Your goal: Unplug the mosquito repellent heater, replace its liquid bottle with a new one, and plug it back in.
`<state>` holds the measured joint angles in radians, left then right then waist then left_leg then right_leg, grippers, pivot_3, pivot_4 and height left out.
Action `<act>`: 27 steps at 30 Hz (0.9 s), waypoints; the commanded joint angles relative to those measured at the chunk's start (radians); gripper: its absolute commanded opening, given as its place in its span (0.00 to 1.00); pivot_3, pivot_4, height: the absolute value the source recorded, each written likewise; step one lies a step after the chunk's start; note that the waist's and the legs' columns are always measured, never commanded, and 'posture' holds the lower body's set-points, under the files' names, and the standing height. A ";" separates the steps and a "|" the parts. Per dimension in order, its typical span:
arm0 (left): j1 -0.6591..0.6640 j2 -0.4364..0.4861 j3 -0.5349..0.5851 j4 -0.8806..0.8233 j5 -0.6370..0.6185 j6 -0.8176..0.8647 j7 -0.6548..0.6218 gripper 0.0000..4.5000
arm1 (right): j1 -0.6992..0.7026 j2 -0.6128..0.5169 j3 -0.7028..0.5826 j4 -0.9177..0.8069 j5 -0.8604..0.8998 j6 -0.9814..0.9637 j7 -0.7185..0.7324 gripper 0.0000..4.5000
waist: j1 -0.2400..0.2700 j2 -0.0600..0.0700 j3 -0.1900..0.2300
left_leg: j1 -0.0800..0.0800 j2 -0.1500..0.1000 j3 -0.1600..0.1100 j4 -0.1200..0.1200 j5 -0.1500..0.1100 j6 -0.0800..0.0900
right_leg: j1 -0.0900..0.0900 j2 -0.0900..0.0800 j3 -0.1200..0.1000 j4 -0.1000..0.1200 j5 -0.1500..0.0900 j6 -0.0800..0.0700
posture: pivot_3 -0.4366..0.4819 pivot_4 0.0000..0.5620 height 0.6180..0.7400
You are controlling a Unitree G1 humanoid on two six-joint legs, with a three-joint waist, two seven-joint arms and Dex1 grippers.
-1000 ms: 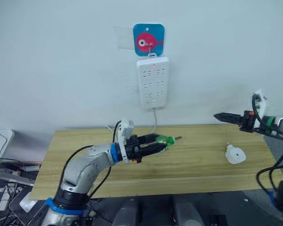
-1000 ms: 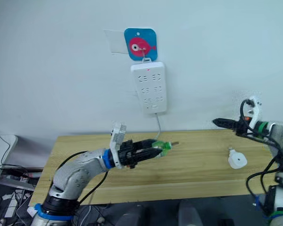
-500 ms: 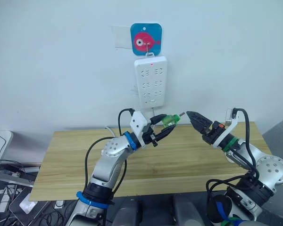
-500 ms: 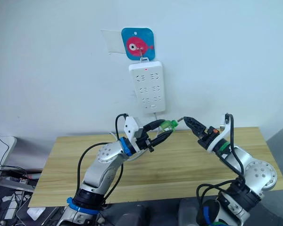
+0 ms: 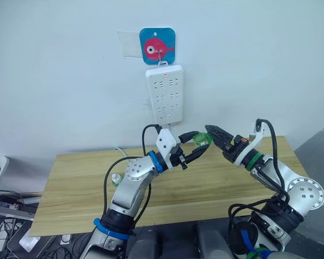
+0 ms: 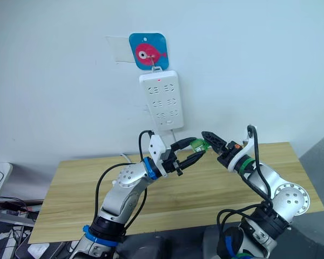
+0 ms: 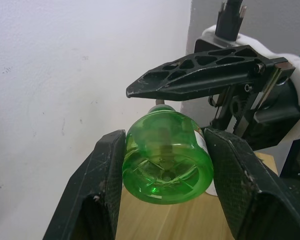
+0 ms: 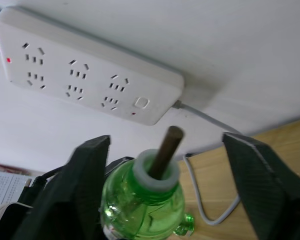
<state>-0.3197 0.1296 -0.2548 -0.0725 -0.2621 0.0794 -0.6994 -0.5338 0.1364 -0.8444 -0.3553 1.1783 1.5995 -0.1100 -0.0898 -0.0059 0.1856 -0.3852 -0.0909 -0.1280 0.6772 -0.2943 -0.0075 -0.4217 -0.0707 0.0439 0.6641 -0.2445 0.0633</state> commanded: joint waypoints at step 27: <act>-0.010 0.305 -0.116 -0.177 0.015 0.289 -0.205 1.00 | 0.330 -0.620 1.004 0.381 -0.912 -1.397 0.396 0.19 | 0.000 -0.001 0.001 | 0.003 0.001 0.002 0.000 0.000 0.000 | 0.002 0.006 0.001 -0.001 -0.001 0.002 | 0.33 0.30 1.00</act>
<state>-0.3154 0.4231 -0.3589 -0.2040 -0.2516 0.3520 -0.8842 -0.1970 -0.4793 0.1320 -0.0273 0.3837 0.3829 0.2588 -0.0903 -0.0069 0.1862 -0.3815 -0.0900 -0.1265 0.6771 -0.2939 -0.0074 -0.4193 -0.0641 0.0446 0.6634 -0.2454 0.0648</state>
